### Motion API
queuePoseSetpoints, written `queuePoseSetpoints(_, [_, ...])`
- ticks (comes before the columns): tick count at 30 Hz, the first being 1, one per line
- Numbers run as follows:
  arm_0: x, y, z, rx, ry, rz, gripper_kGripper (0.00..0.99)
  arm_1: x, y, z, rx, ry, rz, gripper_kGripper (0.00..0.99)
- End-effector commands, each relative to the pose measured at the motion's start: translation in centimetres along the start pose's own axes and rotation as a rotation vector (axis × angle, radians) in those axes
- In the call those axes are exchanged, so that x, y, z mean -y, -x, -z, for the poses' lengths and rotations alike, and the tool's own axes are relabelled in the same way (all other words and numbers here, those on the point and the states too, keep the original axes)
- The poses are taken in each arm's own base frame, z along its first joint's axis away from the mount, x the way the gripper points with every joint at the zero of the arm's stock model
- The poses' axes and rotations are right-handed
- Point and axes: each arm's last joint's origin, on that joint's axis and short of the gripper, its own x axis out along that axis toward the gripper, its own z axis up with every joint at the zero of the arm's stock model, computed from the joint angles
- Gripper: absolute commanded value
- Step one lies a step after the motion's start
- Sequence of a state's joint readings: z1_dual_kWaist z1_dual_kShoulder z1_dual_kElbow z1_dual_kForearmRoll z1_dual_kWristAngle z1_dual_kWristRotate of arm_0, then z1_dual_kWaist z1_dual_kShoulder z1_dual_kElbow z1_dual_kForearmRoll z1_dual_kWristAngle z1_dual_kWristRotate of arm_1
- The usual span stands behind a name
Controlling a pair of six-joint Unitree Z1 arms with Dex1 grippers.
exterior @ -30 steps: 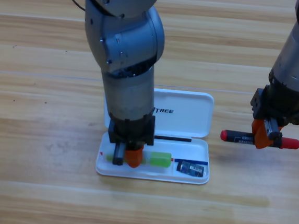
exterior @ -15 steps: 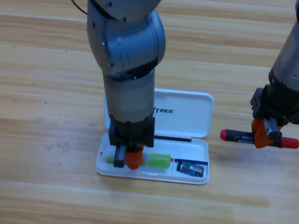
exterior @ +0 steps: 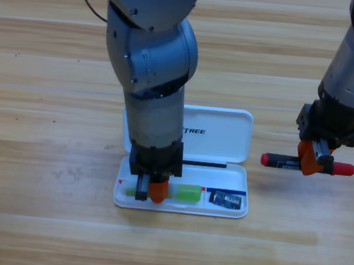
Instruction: Clean up eraser and pencils
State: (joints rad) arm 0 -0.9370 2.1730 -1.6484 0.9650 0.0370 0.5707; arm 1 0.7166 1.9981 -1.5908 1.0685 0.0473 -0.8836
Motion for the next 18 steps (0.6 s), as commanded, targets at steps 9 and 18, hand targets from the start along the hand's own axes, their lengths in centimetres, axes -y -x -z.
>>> queuePoseSetpoints(9, [-0.7, -1.5, 0.1, -0.031, 0.029, 0.006, 0.985, -0.6, -1.1, -1.0, -0.022, 0.016, -0.040, 0.000])
queuePoseSetpoints(18, [-0.4, -0.5, 0.4, -0.028, 0.013, 0.003, 0.990, -1.1, -1.4, -2.5, -0.024, 0.042, -0.032, 0.000])
